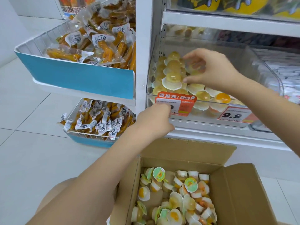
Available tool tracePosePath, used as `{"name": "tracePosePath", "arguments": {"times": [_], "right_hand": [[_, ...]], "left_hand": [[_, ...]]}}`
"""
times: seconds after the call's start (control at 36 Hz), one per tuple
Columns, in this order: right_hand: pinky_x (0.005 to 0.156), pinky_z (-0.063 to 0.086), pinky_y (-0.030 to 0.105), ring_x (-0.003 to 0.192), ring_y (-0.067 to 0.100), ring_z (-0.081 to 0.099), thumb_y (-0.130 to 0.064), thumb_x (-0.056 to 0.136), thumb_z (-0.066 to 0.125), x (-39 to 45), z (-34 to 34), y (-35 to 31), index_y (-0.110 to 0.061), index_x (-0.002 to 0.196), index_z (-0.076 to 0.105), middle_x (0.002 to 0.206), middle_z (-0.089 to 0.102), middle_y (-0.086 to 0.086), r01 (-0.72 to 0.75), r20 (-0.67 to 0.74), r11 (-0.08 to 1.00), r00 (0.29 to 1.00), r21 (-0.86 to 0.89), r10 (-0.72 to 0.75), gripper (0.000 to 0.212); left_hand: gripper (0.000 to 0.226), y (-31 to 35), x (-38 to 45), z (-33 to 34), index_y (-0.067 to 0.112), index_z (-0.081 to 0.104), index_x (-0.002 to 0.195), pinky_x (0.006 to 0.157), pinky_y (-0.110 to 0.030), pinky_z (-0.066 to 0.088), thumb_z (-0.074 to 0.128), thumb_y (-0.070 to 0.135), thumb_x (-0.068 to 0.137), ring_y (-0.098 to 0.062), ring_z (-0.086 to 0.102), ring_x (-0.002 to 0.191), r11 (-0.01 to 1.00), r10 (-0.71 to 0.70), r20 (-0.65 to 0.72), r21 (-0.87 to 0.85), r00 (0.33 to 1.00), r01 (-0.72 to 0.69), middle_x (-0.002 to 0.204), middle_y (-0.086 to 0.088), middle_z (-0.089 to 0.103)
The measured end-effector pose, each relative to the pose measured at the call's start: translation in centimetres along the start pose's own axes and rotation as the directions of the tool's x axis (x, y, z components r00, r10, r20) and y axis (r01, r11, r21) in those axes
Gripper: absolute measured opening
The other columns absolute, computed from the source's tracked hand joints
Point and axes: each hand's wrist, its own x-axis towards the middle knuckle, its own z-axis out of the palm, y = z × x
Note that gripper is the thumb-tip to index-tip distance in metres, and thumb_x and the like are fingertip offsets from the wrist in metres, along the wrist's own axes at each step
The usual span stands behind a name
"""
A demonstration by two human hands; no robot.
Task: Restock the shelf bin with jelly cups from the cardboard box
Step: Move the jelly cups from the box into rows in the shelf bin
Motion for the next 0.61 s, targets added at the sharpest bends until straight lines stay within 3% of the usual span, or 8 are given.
{"name": "tracePosePath", "arguments": {"times": [0.14, 0.25, 0.33, 0.44, 0.53, 0.61], "right_hand": [[0.080, 0.054, 0.024, 0.082, 0.010, 0.061, -0.015, 0.075, 0.079, -8.0, 0.0, 1.9, -0.023, 0.101, 0.064, 0.092, 0.065, -0.004, -0.027, -0.245, 0.963, 0.965, 0.269, 0.096, 0.031], [0.077, 0.054, 0.025, 0.078, 0.009, 0.061, -0.005, 0.079, 0.074, -15.1, 2.9, 3.5, -0.018, 0.096, 0.065, 0.089, 0.066, -0.006, -0.079, -0.284, 0.923, 0.938, 0.376, 0.196, 0.024], [0.077, 0.051, 0.016, 0.083, 0.009, 0.061, -0.007, 0.078, 0.075, -19.9, 6.6, 5.6, -0.021, 0.095, 0.064, 0.090, 0.066, -0.010, -0.234, -0.125, 0.898, 0.946, 0.373, 0.299, 0.024], [0.073, 0.045, 0.005, 0.085, 0.005, 0.060, -0.012, 0.077, 0.077, -24.7, 12.1, 8.9, -0.023, 0.101, 0.065, 0.093, 0.064, -0.009, -0.429, 0.250, 0.863, 0.896, 0.268, 0.368, 0.029], [0.073, 0.046, 0.009, 0.087, 0.010, 0.059, -0.014, 0.078, 0.076, -27.3, 16.0, 11.2, -0.025, 0.106, 0.063, 0.100, 0.063, -0.004, -0.499, 0.488, 0.850, 0.792, 0.170, 0.367, 0.033], [0.077, 0.047, 0.019, 0.089, 0.009, 0.054, -0.016, 0.079, 0.074, -28.8, 19.2, 12.8, -0.020, 0.113, 0.061, 0.103, 0.061, -0.001, -0.524, 0.581, 0.846, 0.721, 0.100, 0.378, 0.036]], "left_hand": [[0.040, -0.9, -0.3, 1.7, 0.017, 0.052, 0.122, 0.082, -0.030, 0.047, 0.066, 0.024, 0.085, -0.017, 0.055, 0.098, 0.994, 0.106, 0.192, -0.026, 0.976, -0.103, 0.117, -0.002, 0.057], [0.029, -1.2, -1.4, 5.6, 0.019, 0.057, 0.109, 0.077, -0.025, 0.047, 0.070, 0.018, 0.083, -0.011, 0.056, 0.085, 0.959, 0.133, 0.324, -0.282, 0.937, -0.038, 0.104, 0.002, 0.060], [0.024, -2.4, -3.5, 10.8, 0.021, 0.058, 0.103, 0.080, -0.022, 0.050, 0.069, 0.014, 0.083, -0.010, 0.061, 0.087, 0.910, 0.076, 0.301, -0.411, 0.951, 0.058, 0.100, 0.003, 0.062], [0.029, -4.8, -6.1, 17.8, 0.022, 0.057, 0.105, 0.083, -0.026, 0.050, 0.069, 0.012, 0.080, -0.014, 0.059, 0.094, 0.929, -0.002, 0.445, -0.331, 0.895, 0.166, 0.105, -0.001, 0.061], [0.029, -6.3, -7.2, 21.8, 0.017, 0.057, 0.108, 0.085, -0.025, 0.046, 0.067, 0.010, 0.082, -0.019, 0.058, 0.100, 0.931, -0.074, 0.476, -0.282, 0.876, 0.232, 0.110, -0.006, 0.060], [0.034, -7.5, -7.6, 25.2, 0.013, 0.055, 0.118, 0.083, -0.021, 0.041, 0.064, 0.014, 0.085, -0.018, 0.056, 0.109, 0.929, -0.093, 0.501, -0.266, 0.861, 0.256, 0.115, -0.005, 0.059]]}}
